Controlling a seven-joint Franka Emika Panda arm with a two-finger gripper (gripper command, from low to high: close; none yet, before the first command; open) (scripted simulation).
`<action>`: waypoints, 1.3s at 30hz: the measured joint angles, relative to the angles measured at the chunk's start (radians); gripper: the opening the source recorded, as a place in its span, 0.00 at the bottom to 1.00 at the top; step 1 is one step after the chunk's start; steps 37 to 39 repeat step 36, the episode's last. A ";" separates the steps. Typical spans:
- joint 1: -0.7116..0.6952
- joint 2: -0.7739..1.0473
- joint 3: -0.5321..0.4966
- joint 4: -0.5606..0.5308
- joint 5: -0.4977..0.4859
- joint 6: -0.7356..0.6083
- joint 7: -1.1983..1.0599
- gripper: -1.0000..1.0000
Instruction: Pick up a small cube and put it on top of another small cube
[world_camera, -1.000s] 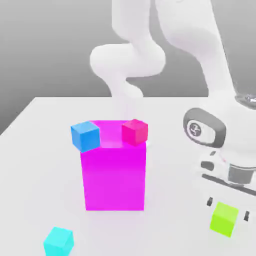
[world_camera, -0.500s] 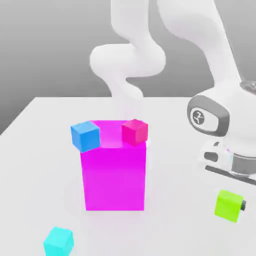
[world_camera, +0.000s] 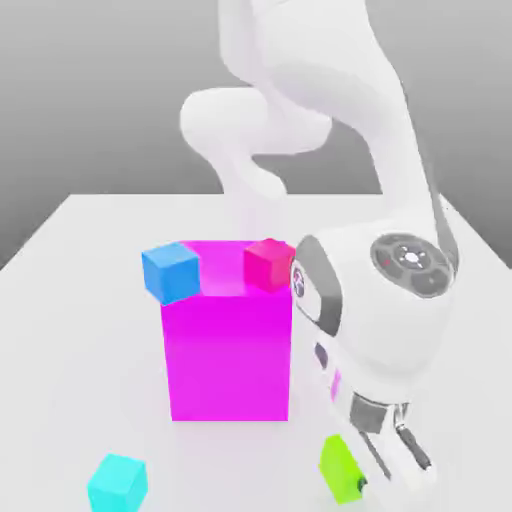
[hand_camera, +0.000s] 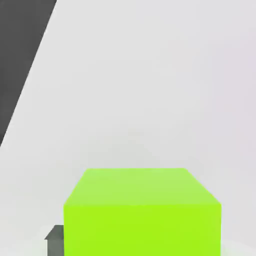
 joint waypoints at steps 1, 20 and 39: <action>-0.005 -0.001 -0.015 0.000 0.007 -0.005 0.026 0.00; 0.163 -0.107 -0.516 -0.017 0.282 -0.044 0.418 0.00; 0.454 0.034 -0.875 -0.014 0.784 0.031 0.309 1.00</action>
